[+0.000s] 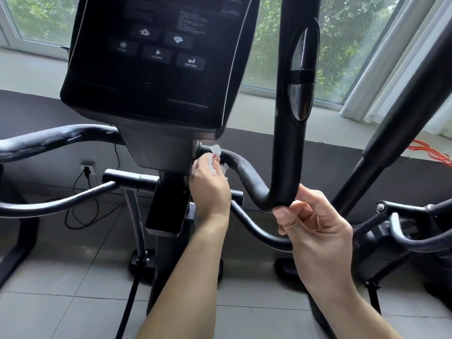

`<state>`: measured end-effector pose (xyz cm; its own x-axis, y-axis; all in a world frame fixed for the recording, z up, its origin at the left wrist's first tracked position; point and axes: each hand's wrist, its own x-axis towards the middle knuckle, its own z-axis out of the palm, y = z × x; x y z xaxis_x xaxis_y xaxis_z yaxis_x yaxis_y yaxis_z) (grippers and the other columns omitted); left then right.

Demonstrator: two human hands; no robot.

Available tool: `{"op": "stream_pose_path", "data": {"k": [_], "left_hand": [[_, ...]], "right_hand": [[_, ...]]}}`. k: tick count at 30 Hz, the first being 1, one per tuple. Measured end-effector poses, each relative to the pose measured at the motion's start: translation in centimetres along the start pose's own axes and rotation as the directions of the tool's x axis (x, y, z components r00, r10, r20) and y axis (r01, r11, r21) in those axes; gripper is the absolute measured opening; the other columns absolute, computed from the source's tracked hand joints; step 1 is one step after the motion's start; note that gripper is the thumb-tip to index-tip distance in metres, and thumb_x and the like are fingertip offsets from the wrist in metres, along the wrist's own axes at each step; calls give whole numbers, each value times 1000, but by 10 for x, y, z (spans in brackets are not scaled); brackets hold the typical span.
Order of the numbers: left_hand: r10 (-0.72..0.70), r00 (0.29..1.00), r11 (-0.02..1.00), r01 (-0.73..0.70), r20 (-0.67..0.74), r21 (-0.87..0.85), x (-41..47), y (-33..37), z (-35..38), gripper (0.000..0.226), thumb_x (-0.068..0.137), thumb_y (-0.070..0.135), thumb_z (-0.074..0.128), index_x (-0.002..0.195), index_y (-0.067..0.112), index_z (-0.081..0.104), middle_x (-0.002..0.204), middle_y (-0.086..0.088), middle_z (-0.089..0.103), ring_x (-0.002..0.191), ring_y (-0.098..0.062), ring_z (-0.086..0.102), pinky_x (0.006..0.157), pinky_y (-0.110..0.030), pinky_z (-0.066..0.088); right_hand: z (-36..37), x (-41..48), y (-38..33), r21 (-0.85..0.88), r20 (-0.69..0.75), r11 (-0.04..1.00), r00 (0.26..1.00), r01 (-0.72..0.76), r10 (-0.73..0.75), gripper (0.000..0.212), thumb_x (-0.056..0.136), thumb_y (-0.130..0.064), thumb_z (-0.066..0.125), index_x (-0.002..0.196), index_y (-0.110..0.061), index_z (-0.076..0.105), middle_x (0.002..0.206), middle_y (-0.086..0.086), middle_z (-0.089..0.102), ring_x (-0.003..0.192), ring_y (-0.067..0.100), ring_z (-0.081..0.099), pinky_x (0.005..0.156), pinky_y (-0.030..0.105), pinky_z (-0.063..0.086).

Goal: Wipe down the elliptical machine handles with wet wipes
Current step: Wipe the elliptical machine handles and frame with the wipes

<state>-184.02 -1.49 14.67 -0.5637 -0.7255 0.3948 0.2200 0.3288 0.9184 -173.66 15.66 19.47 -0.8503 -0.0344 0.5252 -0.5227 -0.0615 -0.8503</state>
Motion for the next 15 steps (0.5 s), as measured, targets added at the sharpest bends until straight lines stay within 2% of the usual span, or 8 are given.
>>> {"op": "stream_pose_path", "data": {"k": [1, 4, 6, 8, 9, 12, 15], "left_hand": [[25, 999, 999, -27, 36, 36, -1, 2, 2, 19, 103, 22, 55, 98, 9, 69, 91, -5, 71, 84, -25, 67, 82, -30, 52], [65, 984, 995, -77, 165, 65, -5, 12, -5, 20, 103, 16, 58, 87, 6, 68, 80, -3, 66, 72, -14, 57, 68, -20, 45], [82, 943, 997, -77, 323, -28, -5, 19, -18, 22, 103, 19, 60, 89, 5, 69, 74, -1, 67, 64, -5, 60, 62, -13, 45], [52, 878, 985, 34, 475, -170, -3, 22, -33, 21, 102, 18, 64, 89, 2, 69, 68, 5, 66, 58, -4, 65, 59, -15, 51], [42, 881, 981, 53, 472, -184, -1, 22, -37, 21, 102, 20, 65, 88, 5, 69, 69, 7, 67, 60, -5, 67, 58, -19, 54], [47, 972, 999, -43, 230, -18, 13, 7, -23, 22, 102, 29, 59, 86, 16, 66, 77, 0, 71, 71, -19, 70, 64, -41, 59], [83, 979, 995, -93, 189, 45, 14, 7, -6, 19, 100, 23, 58, 88, 11, 68, 84, -3, 69, 79, -25, 67, 72, -47, 58]], "right_hand": [[0, 1, 0, -6, 1, 1000, 1000, 0, 0, 43, 80, -6, 77, 122, -8, 72, 90, 17, 65, 71, 16, 58, 67, 28, 55], [0, 1, -1, -8, 8, 1000, 1000, -4, 4, 42, 81, -5, 77, 122, -7, 72, 91, 19, 65, 71, 15, 59, 67, 29, 55], [0, 0, -1, 7, 0, 1000, 1000, -11, 11, 42, 81, -5, 77, 122, -7, 71, 93, 20, 64, 71, 14, 59, 67, 28, 54], [1, -1, -1, 15, -1, 1000, 1000, -10, 10, 42, 81, -6, 77, 122, -7, 71, 93, 19, 64, 70, 13, 59, 66, 26, 54], [1, -1, -1, 16, 2, 1000, 1000, -7, 7, 42, 81, -5, 76, 122, -6, 71, 92, 19, 64, 70, 13, 59, 66, 26, 54], [1, -1, 0, 18, 5, 1000, 1000, -7, 7, 42, 81, -3, 76, 123, -3, 70, 89, 18, 63, 69, 15, 58, 65, 25, 53], [0, 0, 0, 20, 12, 1000, 1000, -12, 12, 41, 82, -2, 76, 122, -5, 71, 90, 17, 63, 70, 14, 58, 66, 26, 53]]}}
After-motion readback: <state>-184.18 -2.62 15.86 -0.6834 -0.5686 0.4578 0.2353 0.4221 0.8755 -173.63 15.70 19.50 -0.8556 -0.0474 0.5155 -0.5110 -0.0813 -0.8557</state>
